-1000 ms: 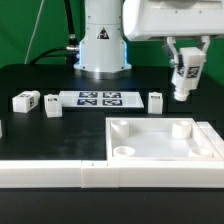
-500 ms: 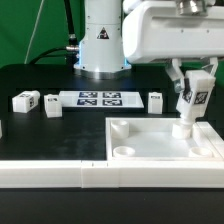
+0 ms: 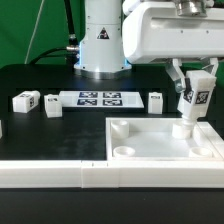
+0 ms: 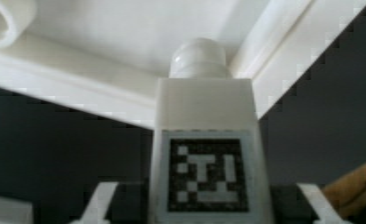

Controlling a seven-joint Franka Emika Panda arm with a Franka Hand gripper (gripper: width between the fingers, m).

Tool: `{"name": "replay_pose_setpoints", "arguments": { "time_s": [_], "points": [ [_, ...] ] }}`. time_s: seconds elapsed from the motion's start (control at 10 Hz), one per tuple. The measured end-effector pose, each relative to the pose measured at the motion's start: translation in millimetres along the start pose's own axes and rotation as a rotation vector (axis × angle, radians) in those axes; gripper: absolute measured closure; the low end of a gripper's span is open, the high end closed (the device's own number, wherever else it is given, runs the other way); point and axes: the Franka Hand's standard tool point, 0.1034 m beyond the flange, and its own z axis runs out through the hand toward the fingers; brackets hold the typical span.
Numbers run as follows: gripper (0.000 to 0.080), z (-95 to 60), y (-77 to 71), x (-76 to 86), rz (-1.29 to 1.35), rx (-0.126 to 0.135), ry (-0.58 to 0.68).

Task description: Assemble one leg

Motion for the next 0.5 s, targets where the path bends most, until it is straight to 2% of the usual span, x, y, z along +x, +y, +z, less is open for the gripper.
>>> {"name": "replay_pose_setpoints", "arguments": {
  "time_s": [0.1, 0.3, 0.5],
  "points": [
    [0.0508, 4.7, -2.6, 4.3, -0.004, 0.011, -0.025],
    [0.0508, 12.0, 2.4, 17.7, 0.000, 0.008, -0.010],
    [0.0508, 20.4, 4.4, 21.0, 0.003, 0.007, -0.008]
  ]
}}
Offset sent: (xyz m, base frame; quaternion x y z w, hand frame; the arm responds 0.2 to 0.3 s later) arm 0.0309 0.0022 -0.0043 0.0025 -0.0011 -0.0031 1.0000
